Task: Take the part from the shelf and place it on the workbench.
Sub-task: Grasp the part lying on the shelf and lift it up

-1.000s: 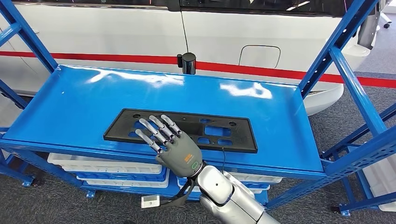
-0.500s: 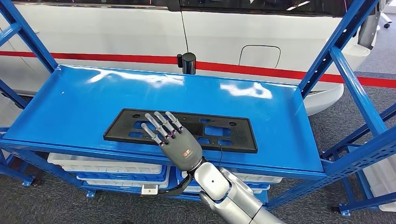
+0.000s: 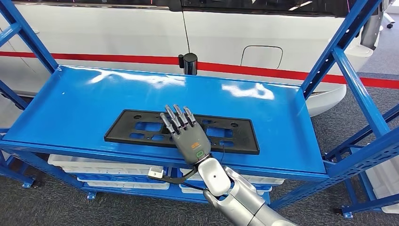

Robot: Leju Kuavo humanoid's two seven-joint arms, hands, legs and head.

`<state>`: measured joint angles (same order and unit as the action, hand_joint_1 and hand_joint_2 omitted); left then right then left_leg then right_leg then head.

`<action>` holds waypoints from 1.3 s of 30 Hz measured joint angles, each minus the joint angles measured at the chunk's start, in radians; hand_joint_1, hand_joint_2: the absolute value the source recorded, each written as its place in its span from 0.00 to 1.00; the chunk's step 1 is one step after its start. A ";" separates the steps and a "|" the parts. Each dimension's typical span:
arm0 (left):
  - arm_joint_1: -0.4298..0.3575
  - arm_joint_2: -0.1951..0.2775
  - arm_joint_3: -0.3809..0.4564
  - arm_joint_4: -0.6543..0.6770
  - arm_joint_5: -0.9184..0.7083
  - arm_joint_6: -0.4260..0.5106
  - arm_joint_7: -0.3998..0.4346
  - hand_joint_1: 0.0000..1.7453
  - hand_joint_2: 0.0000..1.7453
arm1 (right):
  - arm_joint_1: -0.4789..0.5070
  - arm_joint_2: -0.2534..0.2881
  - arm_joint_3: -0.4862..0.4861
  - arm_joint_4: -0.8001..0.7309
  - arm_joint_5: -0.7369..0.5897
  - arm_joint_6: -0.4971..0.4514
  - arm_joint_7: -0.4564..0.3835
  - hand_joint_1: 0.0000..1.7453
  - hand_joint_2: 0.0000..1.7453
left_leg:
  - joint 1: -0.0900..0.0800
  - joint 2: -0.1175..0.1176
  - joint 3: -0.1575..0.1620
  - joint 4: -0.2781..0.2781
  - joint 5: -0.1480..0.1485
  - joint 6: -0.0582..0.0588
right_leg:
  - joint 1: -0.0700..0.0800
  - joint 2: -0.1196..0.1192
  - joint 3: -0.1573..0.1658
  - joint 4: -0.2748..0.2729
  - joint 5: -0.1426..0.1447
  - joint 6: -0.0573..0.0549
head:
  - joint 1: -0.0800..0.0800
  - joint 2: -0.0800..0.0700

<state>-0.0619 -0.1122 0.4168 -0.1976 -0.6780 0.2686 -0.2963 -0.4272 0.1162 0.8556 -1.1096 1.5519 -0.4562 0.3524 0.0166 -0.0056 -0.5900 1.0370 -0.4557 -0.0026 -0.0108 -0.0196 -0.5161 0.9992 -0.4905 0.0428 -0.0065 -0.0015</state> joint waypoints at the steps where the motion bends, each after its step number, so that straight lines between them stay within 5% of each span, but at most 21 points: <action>1: 0.001 0.000 0.003 0.000 0.000 0.003 -0.002 0.00 1.00 | -0.004 -0.002 0.004 0.003 0.000 0.010 0.013 0.00 1.00 | 0.000 0.000 0.000 0.000 0.000 0.000 | 0.000 0.000 0.000 0.000 0.000 0.000 | 0.000 0.000; 12: 0.010 0.000 0.031 0.000 -0.003 0.033 -0.021 0.00 1.00 | -0.076 -0.039 0.109 0.042 0.000 0.092 0.225 0.00 1.00 | 0.000 0.000 -0.001 0.000 0.000 0.000 | 0.000 0.000 -0.001 0.000 0.000 0.000 | 0.000 0.000; 21: 0.014 0.000 0.051 0.000 -0.003 0.043 -0.034 0.00 1.00 | -0.098 -0.045 0.138 0.058 0.000 0.165 0.215 0.01 1.00 | 0.000 0.000 0.000 0.000 0.000 0.000 | 0.000 0.000 0.000 0.000 0.000 0.000 | 0.000 0.000; 22: 0.015 0.000 0.052 0.000 -0.003 0.043 -0.034 0.00 1.00 | -0.100 -0.045 0.139 0.060 0.000 0.171 0.213 0.07 1.00 | 0.000 0.000 0.000 0.000 0.000 0.000 | 0.000 0.000 0.000 0.000 0.000 0.000 | 0.000 0.000; 26: 0.017 0.000 0.056 0.000 -0.002 0.044 -0.038 0.00 1.00 | -0.106 -0.040 0.144 0.070 0.000 0.199 0.195 0.90 1.00 | 0.000 0.000 0.000 0.000 0.000 0.000 | 0.000 0.000 0.000 0.000 0.000 0.000 | 0.000 0.000; 28: 0.018 0.000 0.060 0.000 -0.002 0.044 -0.039 0.00 1.00 | -0.107 -0.036 0.146 0.077 0.001 0.212 0.186 0.99 1.00 | 0.000 0.000 0.001 0.000 0.000 0.000 | 0.000 0.000 0.000 0.000 0.000 0.000 | 0.000 0.000; 39: 0.021 0.000 0.076 0.000 -0.002 0.042 -0.045 0.00 1.00 | -0.108 -0.019 0.150 0.101 0.000 0.230 0.154 1.00 1.00 | 0.000 0.000 0.000 0.000 0.000 0.000 | 0.000 0.000 0.000 0.001 0.000 0.000 | 0.000 0.000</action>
<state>-0.0407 -0.1118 0.4923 -0.1976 -0.6796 0.3109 -0.3412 -0.5357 0.0976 1.0053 -1.0090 1.5523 -0.2266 0.5067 0.0166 -0.0056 -0.5903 1.0370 -0.4555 -0.0027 -0.0108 -0.0196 -0.5165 0.9998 -0.4905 0.0428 -0.0064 -0.0015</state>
